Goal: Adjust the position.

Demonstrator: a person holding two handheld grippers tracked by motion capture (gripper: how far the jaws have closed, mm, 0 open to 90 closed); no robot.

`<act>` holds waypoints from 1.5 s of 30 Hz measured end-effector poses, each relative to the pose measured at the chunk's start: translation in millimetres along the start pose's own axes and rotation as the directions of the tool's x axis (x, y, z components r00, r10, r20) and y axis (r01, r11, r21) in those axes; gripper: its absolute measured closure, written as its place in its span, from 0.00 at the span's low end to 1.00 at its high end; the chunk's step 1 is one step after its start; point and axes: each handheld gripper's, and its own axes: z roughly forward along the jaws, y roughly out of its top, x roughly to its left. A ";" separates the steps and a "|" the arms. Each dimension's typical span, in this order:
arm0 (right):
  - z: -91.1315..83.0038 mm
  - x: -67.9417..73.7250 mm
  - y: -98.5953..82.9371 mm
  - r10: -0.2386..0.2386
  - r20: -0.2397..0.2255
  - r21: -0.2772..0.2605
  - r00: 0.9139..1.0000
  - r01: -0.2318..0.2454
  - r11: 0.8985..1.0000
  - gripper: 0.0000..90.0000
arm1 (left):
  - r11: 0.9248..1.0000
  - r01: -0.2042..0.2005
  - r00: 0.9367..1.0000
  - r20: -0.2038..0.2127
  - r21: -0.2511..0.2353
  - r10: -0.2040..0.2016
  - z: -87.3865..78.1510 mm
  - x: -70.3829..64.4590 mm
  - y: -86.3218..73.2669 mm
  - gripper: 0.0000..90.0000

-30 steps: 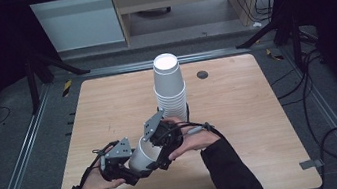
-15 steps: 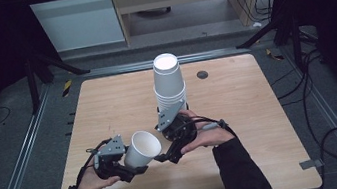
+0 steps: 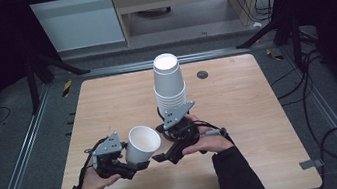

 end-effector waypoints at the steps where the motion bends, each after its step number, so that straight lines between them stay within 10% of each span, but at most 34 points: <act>1: 2.6 0.2 -0.2 0.005 -0.010 -0.009 1.000 -0.006 1.000 0.04 | 1.000 0.000 1.000 -0.005 -0.003 0.000 0.3 -0.5 0.1 0.25; 45: 26.3 4.5 6.1 0.015 -0.052 -0.089 0.999 -0.020 0.996 0.15 | 0.999 -0.038 0.999 -0.022 0.002 0.038 7.2 -10.7 4.6 0.22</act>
